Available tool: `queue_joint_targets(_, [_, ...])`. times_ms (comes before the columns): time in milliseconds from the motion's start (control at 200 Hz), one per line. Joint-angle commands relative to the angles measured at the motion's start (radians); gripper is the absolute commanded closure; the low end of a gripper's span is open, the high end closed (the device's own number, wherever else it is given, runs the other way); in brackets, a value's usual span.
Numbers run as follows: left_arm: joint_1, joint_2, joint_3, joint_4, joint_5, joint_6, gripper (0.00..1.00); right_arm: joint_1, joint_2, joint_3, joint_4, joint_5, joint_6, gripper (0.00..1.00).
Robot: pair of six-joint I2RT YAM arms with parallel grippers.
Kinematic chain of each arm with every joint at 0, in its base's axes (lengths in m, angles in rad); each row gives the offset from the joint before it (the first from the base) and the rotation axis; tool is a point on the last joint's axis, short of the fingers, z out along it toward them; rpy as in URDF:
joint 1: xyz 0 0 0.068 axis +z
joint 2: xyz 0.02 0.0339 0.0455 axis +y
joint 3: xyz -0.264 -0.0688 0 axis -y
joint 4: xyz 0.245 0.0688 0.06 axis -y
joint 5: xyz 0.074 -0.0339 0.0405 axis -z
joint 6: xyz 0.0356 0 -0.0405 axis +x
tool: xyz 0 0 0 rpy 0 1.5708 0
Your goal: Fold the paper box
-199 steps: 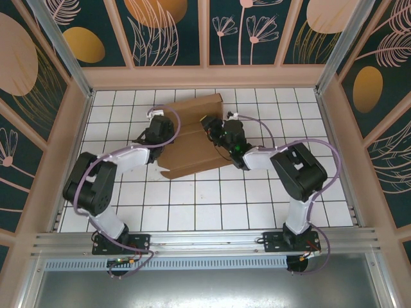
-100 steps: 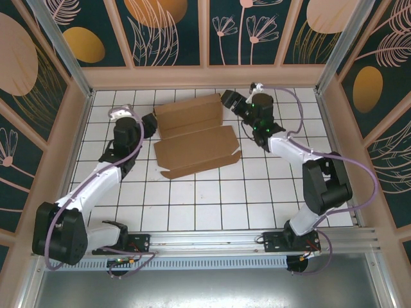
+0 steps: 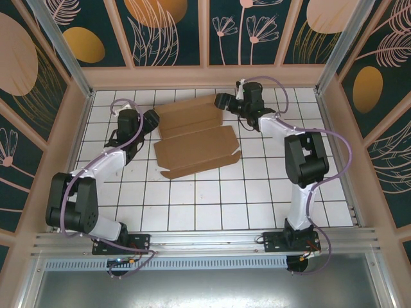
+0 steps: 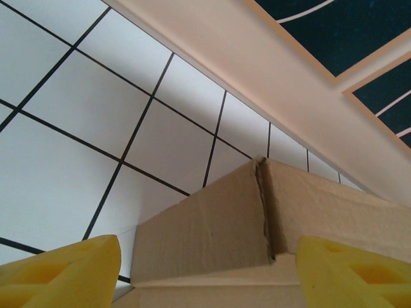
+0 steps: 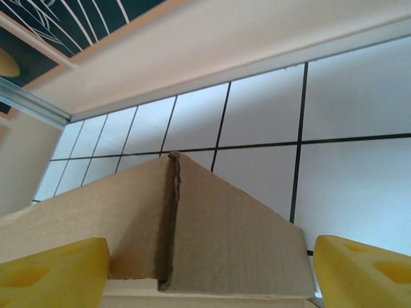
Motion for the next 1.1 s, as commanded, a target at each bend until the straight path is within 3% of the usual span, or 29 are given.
queue_joint_targets(0, [0.021,0.023,0.007,0.126,0.072,-0.067,0.32,0.004,0.014,0.053,-0.005,-0.029,-0.021,0.2])
queue_joint_targets(295, [0.025,0.106,0.015,0.219,0.137,-0.128,0.45,0.01,0.064,0.072,0.022,-0.054,0.021,0.3])
queue_joint_targets(666, [0.025,0.167,-0.046,0.306,0.172,-0.213,0.74,0.029,0.077,0.021,0.023,-0.033,0.019,0.48])
queue_joint_targets(851, [0.025,0.172,-0.096,0.341,0.177,-0.255,0.74,0.034,0.074,-0.004,0.032,-0.027,0.024,0.52])
queue_joint_targets(936, [0.025,0.171,-0.098,0.35,0.206,-0.264,0.67,0.034,0.069,0.0,0.027,-0.037,0.022,0.5])
queue_joint_targets(1096, [0.023,0.14,-0.083,0.341,0.294,-0.295,0.62,0.03,0.071,0.121,-0.117,0.034,-0.036,0.46])
